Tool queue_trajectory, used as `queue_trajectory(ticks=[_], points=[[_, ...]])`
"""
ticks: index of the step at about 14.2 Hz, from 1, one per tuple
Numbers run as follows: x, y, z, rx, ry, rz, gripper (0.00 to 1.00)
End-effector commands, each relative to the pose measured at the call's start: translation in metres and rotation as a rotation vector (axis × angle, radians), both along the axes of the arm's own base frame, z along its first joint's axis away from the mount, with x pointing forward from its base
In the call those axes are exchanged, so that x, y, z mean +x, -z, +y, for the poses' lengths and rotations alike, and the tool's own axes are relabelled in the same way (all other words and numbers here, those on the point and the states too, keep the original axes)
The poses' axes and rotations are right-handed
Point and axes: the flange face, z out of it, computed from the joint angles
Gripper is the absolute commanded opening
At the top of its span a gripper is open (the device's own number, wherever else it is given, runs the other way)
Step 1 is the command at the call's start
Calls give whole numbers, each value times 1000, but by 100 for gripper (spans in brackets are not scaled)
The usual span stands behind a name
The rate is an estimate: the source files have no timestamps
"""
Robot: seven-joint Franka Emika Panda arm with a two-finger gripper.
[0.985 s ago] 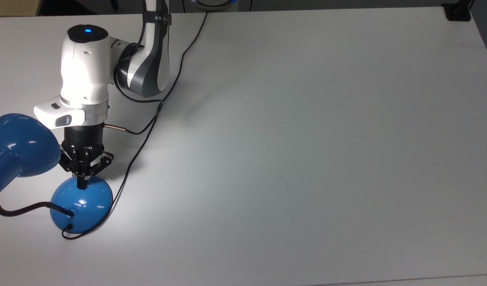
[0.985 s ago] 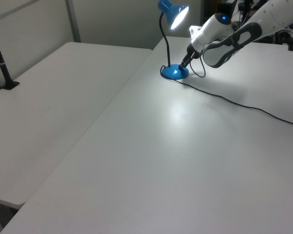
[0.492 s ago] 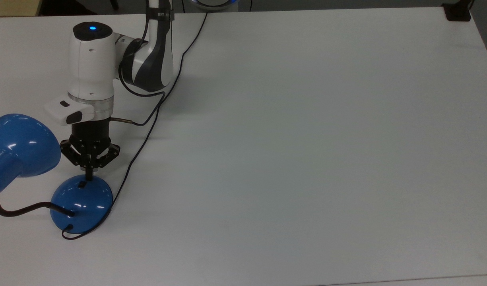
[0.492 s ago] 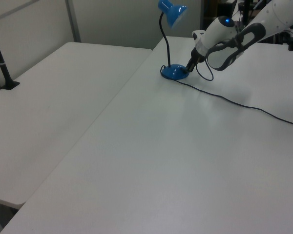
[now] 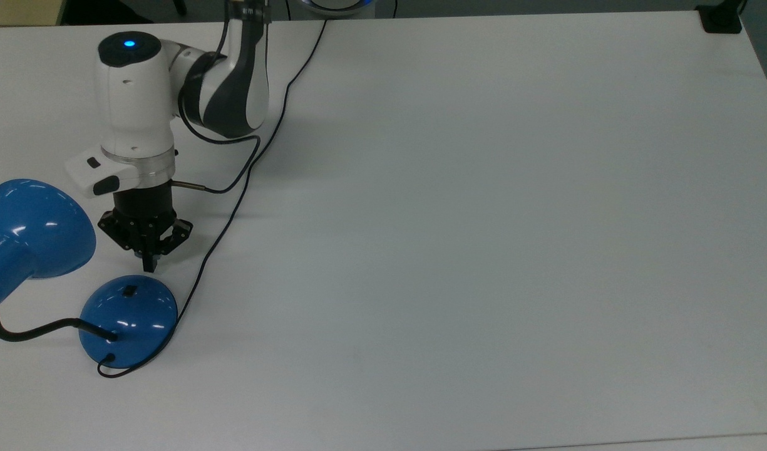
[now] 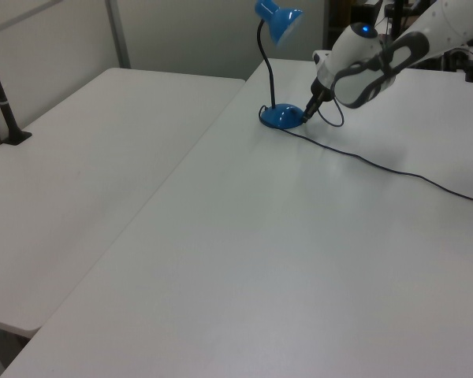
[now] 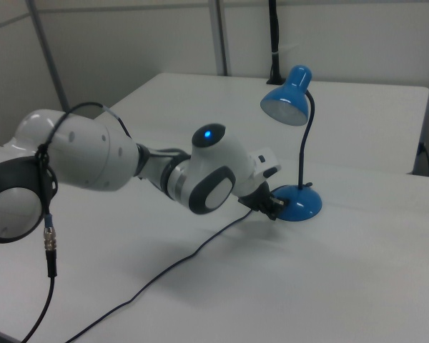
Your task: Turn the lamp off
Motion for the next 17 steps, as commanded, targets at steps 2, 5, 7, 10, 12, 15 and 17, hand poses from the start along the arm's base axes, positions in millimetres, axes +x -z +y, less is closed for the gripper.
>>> queue_trajectory(ticks=[2, 5, 7, 10, 12, 15, 17], points=[[-7, -98, 49, 180, 193, 97, 0], [-10, -116, 93, 183, 227, 189, 0], [-25, -144, 134, 83, 163, 429, 0], [-73, -220, 159, 66, -35, 614, 43], [-108, -268, 170, 97, -76, 605, 100], [-129, -301, 163, 123, -39, 554, 100], [-126, -295, 159, 133, -32, 562, 100]])
